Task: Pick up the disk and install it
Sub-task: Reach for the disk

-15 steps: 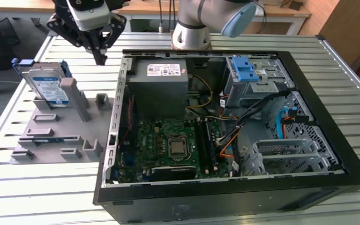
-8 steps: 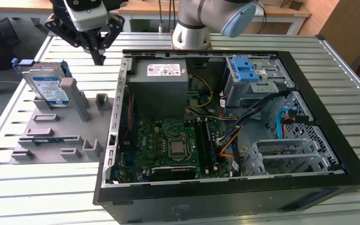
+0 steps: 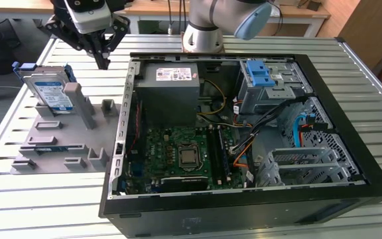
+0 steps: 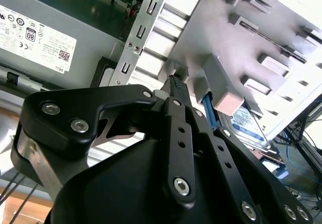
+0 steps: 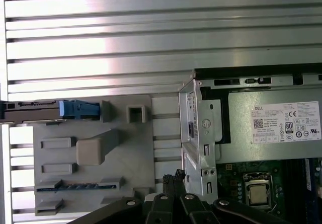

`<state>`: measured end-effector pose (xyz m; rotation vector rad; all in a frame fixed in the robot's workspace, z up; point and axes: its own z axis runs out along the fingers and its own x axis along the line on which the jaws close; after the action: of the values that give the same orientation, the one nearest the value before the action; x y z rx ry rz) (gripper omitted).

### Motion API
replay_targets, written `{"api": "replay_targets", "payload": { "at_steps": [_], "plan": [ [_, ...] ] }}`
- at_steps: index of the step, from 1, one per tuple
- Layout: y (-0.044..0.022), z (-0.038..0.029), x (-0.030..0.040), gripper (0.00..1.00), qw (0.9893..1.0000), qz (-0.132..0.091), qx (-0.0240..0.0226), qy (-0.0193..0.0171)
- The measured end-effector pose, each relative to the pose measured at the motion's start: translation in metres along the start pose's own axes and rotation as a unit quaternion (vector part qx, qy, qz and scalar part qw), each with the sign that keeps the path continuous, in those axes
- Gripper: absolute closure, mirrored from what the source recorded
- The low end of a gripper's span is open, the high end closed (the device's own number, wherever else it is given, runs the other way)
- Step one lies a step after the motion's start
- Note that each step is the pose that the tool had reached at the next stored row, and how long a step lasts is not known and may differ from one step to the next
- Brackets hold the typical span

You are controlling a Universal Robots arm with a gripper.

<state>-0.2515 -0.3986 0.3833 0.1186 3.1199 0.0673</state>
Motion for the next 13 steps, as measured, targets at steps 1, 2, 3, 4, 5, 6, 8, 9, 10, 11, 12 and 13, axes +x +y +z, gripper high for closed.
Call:
{"api": "replay_targets", "payload": {
  "at_steps": [1,2,3,4,5,6,8,9,10,11,12,13],
  "plan": [
    [0.0,0.0001,0.0005,0.89,1.0,0.0,0.0,0.0],
    [-0.0001,0.0002,0.0009,0.89,1.0,0.0,0.0,0.0],
    [-0.0001,0.0002,0.0013,0.89,1.0,0.0,0.0,0.0],
    [-0.0001,0.0003,0.0017,0.89,1.0,0.0,0.0,0.0001],
    [-0.0002,0.0003,0.0021,0.89,1.0,0.0,0.0,0.0001],
    [-0.0002,0.0004,0.0026,0.89,1.0,0.0,0.0,0.0001],
    [-0.0003,0.0005,0.0035,0.89,1.0,0.0,0.0,0.0001],
    [-0.0003,0.0005,0.004,0.89,1.0,0.0,0.0,0.0002],
    [-0.0004,0.0006,0.0045,0.89,1.0,0.0,0.0,0.0001],
    [-0.0004,0.0007,0.0049,0.89,1.0,0.0,-0.0001,0.0001],
    [-0.0004,0.0007,0.0052,0.89,1.0,0.0,0.0,0.0002],
    [-0.0005,0.0008,0.0057,0.89,1.0,0.0,0.0,0.0002]
  ]
}}
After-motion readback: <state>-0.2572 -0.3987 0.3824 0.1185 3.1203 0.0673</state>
